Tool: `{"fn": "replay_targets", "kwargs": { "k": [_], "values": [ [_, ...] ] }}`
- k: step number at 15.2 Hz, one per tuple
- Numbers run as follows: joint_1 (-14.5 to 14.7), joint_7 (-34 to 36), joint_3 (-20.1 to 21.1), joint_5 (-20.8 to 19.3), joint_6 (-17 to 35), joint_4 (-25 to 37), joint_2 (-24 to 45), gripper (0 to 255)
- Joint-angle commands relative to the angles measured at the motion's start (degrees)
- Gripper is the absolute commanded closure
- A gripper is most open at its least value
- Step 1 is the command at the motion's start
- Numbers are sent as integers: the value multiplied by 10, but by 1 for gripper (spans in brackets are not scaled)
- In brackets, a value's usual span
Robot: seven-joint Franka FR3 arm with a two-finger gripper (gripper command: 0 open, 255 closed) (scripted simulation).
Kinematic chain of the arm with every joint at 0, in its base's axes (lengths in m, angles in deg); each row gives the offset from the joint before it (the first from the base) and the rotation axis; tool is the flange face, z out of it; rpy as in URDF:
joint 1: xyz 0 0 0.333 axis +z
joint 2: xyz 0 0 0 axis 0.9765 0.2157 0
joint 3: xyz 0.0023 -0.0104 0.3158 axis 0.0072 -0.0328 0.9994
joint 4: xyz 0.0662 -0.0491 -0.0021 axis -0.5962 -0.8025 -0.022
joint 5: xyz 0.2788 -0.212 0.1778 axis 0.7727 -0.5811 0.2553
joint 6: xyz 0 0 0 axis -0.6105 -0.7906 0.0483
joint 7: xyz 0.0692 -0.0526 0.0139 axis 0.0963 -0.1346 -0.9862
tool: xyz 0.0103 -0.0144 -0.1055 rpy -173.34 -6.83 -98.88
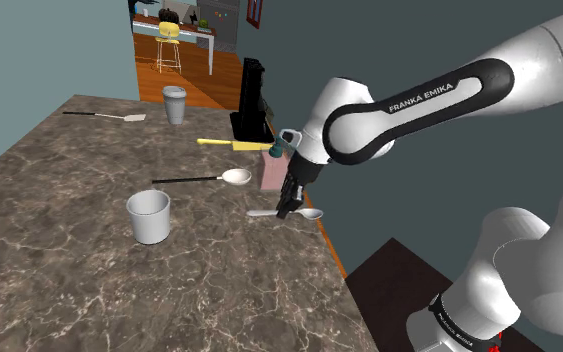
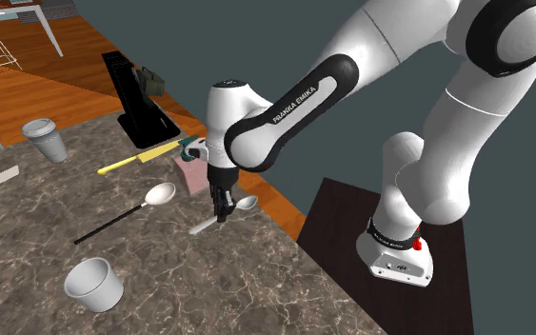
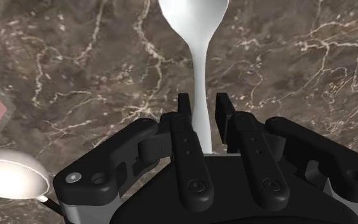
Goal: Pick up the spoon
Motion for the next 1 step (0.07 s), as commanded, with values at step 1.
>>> {"fn": "replay_targets", "kwargs": {
  "k": [1],
  "values": [
    [-1, 3, 0, -3, -6, 2, -3, 255]
  ]
}}
